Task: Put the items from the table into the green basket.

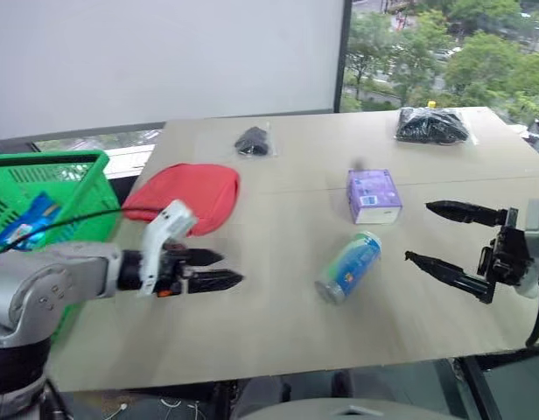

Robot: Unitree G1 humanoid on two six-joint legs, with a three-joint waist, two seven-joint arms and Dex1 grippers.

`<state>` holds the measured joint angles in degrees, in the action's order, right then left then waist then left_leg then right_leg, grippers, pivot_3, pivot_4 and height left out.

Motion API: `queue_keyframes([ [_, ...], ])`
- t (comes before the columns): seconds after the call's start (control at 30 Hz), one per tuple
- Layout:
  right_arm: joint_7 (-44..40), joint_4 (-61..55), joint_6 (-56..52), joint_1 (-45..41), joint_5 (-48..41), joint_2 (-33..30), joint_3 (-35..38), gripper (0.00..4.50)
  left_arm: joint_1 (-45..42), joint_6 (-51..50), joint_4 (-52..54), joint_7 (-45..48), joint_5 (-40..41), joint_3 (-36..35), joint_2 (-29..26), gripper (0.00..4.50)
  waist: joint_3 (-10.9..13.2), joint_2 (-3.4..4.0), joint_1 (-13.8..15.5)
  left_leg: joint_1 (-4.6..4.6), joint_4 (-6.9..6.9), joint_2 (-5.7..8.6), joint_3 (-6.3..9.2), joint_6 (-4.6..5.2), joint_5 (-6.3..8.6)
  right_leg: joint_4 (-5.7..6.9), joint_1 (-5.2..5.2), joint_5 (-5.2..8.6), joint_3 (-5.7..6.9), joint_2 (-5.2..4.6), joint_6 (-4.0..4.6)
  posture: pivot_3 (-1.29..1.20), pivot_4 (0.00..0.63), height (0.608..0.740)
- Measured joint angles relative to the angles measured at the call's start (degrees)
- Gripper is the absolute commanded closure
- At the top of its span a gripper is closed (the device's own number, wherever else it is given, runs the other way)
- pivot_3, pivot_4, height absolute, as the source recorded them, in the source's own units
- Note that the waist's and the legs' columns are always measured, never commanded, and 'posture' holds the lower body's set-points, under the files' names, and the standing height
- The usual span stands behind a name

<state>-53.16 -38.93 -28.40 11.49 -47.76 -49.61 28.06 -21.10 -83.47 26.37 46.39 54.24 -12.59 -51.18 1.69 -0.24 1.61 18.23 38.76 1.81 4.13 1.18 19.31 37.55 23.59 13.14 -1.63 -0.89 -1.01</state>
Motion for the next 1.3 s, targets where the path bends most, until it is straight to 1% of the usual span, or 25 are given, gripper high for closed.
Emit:
queue_keyframes([
  [0.03, -0.1, -0.3, -0.1, 0.1, 0.0, 0.0, 0.0, 0.0, -2.0, -0.7, -0.1, -0.5, 0.4, 0.7, 0.8, 0.09, 0.0, -0.01, -0.1, -0.15, 0.0, -0.02, -0.15, -0.02, -0.01, -0.01, -0.17, 0.06, 0.02, 0.31, -0.11, -0.09, 0.0, 0.74],
  [0.07, -0.4, -0.9, -0.2, 1.9, 0.0, -0.1, 1.3, 0.0, -6.2, -3.3, -1.6, -1.3, 0.8, 2.9, 2.9, 0.09, 0.0, -0.02, -0.4, -0.22, -0.05, -0.06, -0.36, -0.01, -0.01, 0.01, -0.49, 0.13, -0.1, 0.43, -0.07, -0.09, 0.0, 0.74],
  [0.1, -0.7, -1.2, -0.4, 3.6, 0.1, -0.7, 2.2, 0.0, -11.1, -5.5, -3.3, -2.5, 0.8, 6.2, 6.1, 0.09, 0.0, -0.04, -0.7, -0.45, -0.06, -0.06, -0.36, 0.02, 0.01, -0.01, -0.79, 0.23, -0.06, 0.48, -0.12, -0.12, 0.0, 0.74],
  [0.2, -1.6, -2.5, -1.8, 7.4, -0.1, -1.7, 5.1, 0.0, -20.4, -8.1, -10.5, -8.0, -0.4, 15.3, 14.3, 0.09, 0.0, -0.06, -1.7, -0.54, -0.08, -0.08, -0.51, 0.04, 0.02, -0.13, -0.88, 0.23, -0.32, 0.62, -0.13, -0.16, 0.0, 0.74],
  [0.23, -1.9, -3.5, -2.4, 9.8, -0.2, -1.7, 7.1, 0.0, -22.7, -8.7, -14.7, -10.3, -1.6, 18.9, 18.2, 0.09, 0.0, -0.07, -2.8, -0.56, -0.08, -0.16, -0.46, 0.06, 0.04, -0.15, -0.84, 0.15, -0.58, 0.72, 0.01, -0.17, 0.0, 0.74],
  [0.27, -2.1, -4.0, -2.8, 11.8, -0.2, -1.7, 8.5, 0.0, -24.3, -8.9, -17.8, -11.9, -3.2, 21.7, 21.6, 0.09, 0.0, -0.11, -3.4, -0.56, -0.08, -0.17, -0.48, 0.03, 0.04, -0.17, -0.83, 0.13, -0.67, 0.75, 0.05, -0.19, 0.0, 0.74],
  [0.3, -2.2, -4.2, -3.1, 12.6, -0.2, -1.7, 8.9, 0.0, -24.9, -8.9, -19.4, -12.8, -4.1, 23.2, 23.8, 0.09, 0.0, -0.12, -3.9, -0.54, -0.08, -0.17, -0.52, 0.05, 0.05, -0.21, -0.8, 0.13, -0.74, 0.75, 0.03, -0.2, 0.0, 0.74],
  [0.33, -2.6, -5.2, -3.7, 14.7, -0.3, -1.6, 10.5, 0.0, -26.4, -8.8, -22.5, -13.7, -5.9, 26.2, 27.7, 0.09, 0.0, -0.15, -4.6, -0.44, -0.08, -0.31, -0.66, 0.14, 0.12, -0.23, -0.66, 0.14, -0.9, 0.77, 0.0, -0.23, 0.0, 0.74],
  [0.4, -2.8, -6.6, -4.1, 16.8, -0.3, -1.6, 11.6, 0.0, -27.8, -7.9, -25.8, -14.1, -8.6, 31.4, 30.7, 0.09, 0.0, -0.16, -5.8, -0.45, -0.1, -0.32, -0.76, 0.22, 0.18, -0.26, -0.61, 0.18, -1.03, 0.76, -0.07, -0.26, 0.0, 0.74],
  [0.53, -2.6, -8.6, -4.3, 18.4, -0.4, -1.4, 14.2, 0.0, -30.2, -0.7, -30.3, -13.8, -16.6, 41.4, 31.5, 0.09, -0.1, -0.11, -7.2, -0.48, -0.1, -0.28, -0.81, 0.38, 0.28, -0.38, -0.62, 0.27, -1.15, 0.77, -0.27, -0.29, 0.0, 0.74],
  [0.57, -2.5, -9.5, -4.4, 19.2, -0.7, -1.1, 15.3, 0.0, -29.9, 3.2, -31.9, -13.0, -20.0, 47.1, 31.6, 0.09, -0.1, -0.06, -7.4, -0.5, -0.1, -0.25, -0.86, 0.49, 0.34, -0.37, -0.62, 0.34, -1.21, 0.78, -0.41, -0.29, 0.0, 0.74],
  [0.63, -2.4, -10.2, -4.7, 19.9, -1.0, -0.6, 16.0, 0.0, -29.9, 7.8, -31.9, -11.0, -22.3, 51.2, 32.1, 0.58, -0.1, -0.12, -7.6, -0.5, -0.1, -0.33, -0.85, 0.49, 0.34, -0.36, -0.62, 0.35, -1.2, 0.85, -0.42, -0.29, 0.0, 0.74],
  [0.67, -2.3, -10.5, -4.7, 20.2, -1.1, -0.6, 16.3, 0.0, -29.9, 8.8, -31.9, -10.5, -23.0, 52.1, 32.3, 0.7, -0.1, -0.13, -7.8, -0.5, -0.1, -0.34, -0.85, 0.49, 0.34, -0.36, -0.62, 0.35, -1.2, 0.86, -0.43, -0.29, 0.0, 0.74],
  [0.7, -2.1, -11.0, -4.8, 20.6, -1.3, -0.5, 16.8, 0.0, -30.0, 10.3, -32.0, -9.5, -24.1, 53.2, 32.0, 1.03, -0.1, -0.16, -8.1, -0.5, -0.1, -0.35, -0.85, 0.49, 0.34, -0.37, -0.62, 0.35, -1.2, 0.86, -0.43, -0.29, 0.0, 0.74],
  [0.77, -1.8, -11.6, -4.9, 21.1, -1.6, 0.3, 17.3, 0.0, -29.6, 13.3, -31.9, -7.4, -25.8, 54.2, 31.2, 1.59, -0.2, 0.06, -8.7, -0.58, -0.1, -0.33, -0.9, 0.51, 0.35, -0.37, -0.7, 0.34, -1.26, 0.86, -0.46, -0.29, 0.0, 0.74],
  [0.83, -2.0, -11.8, -4.9, 21.9, -0.6, 0.3, 17.1, 0.0, -27.6, 15.5, -31.1, -6.1, -26.6, 53.0, 30.4, 1.96, -0.3, 0.12, -8.9, -0.6, -0.1, -0.32, -0.9, 0.52, 0.35, -0.37, -0.73, 0.34, -1.33, 0.9, -0.48, -0.27, 0.0, 0.74],
  [0.9, -2.0, -11.8, -4.9, 21.8, -0.4, 0.2, 16.7, 0.0, -27.0, 16.0, -30.5, -5.6, -26.8, 52.7, 29.9, 2.05, -0.3, 0.11, -9.0, -0.59, -0.09, -0.32, -0.89, 0.52, 0.35, -0.37, -0.73, 0.33, -1.37, 0.95, -0.49, -0.24, 0.0, 0.74],
  [0.93, -2.0, -11.8, -4.9, 20.9, -0.4, 0.0, 15.9, 0.0, -25.2, 16.4, -29.0, -5.3, -26.6, 50.8, 29.0, 2.05, -0.3, 0.16, -9.1, -0.61, -0.1, -0.33, -0.9, 0.52, 0.35, -0.37, -0.72, 0.33, -1.4, 0.97, -0.49, -0.22, 0.0, 0.74],
  [1.0, -1.9, -11.5, -4.7, 18.2, -0.7, -0.1, 13.2, 0.0, -20.4, 16.4, -27.1, -5.3, -24.6, 43.3, 26.3, 2.05, -0.2, 0.16, -10.1, -0.58, -0.08, -0.5, -1.0, 0.52, 0.34, -0.18, -0.55, 0.33, -1.58, 0.92, -0.47, -0.17, 0.0, 0.74],
  [1.07, -1.9, -10.8, -4.4, 14.7, -1.0, -0.4, 10.2, 0.0, -18.4, 15.5, -25.5, -6.6, -22.8, 34.1, 24.0, 2.05, 0.2, -0.33, -10.2, -0.46, -0.07, -0.56, -0.95, 0.5, 0.33, 0.06, -0.32, 0.33, -1.59, 0.96, -0.44, -0.1, 0.0, 0.74],
  [1.13, -1.8, -9.1, -3.4, 8.5, -0.9, -0.8, 5.7, 0.0, -16.5, 14.1, -22.0, -9.3, -20.7, 22.8, 22.1, 2.05, 0.3, -0.51, -9.9, -0.42, -0.07, -0.63, -0.88, 0.45, 0.31, 0.11, -0.23, 0.33, -1.55, 0.99, -0.41, -0.02, 0.0, 0.74],
  [1.17, -1.6, -7.7, -2.5, 4.8, -0.9, -0.7, 3.1, 0.0, -16.2, 13.3, -20.1, -11.6, -20.0, 15.9, 21.7, 2.05, 0.3, -0.49, -9.1, -0.43, -0.09, -0.59, -0.86, 0.44, 0.3, 0.11, -0.22, 0.35, -1.54, 0.93, -0.37, 0.01, 0.0, 0.74],
  [1.2, -1.5, -6.8, -2.3, 2.8, -0.9, -0.6, 1.7, 0.0, -16.2, 12.9, -19.3, -13.1, -19.7, 12.1, 21.7, 2.05, 0.3, -0.49, -8.3, -0.44, -0.09, -0.58, -0.83, 0.43, 0.3, 0.1, -0.22, 0.35, -1.54, 0.92, -0.35, 0.01, 0.0, 0.74],
  [1.23, -1.3, -5.2, -2.1, -1.5, -1.1, -0.2, -1.1, 0.0, -15.4, 12.9, -17.7, -15.5, -19.7, 7.0, 21.3, 2.05, 0.3, -0.48, -7.4, -0.49, -0.12, -0.54, -0.81, 0.42, 0.29, 0.1, -0.18, 0.23, -1.53, 0.87, -0.16, 0.09, 0.0, 0.74],
  [1.3, -1.3, -2.2, -1.5, -10.3, -1.7, 1.7, -6.5, 0.0, -13.5, 13.1, -15.7, -20.6, -20.8, -1.0, 20.7, 2.05, 0.3, -0.5, -5.7, -0.47, -0.11, -0.47, -0.75, 0.08, 0.1, 0.13, 0.09, 0.2, -1.51, 0.79, -0.11, 0.14, 0.0, 0.74],
])
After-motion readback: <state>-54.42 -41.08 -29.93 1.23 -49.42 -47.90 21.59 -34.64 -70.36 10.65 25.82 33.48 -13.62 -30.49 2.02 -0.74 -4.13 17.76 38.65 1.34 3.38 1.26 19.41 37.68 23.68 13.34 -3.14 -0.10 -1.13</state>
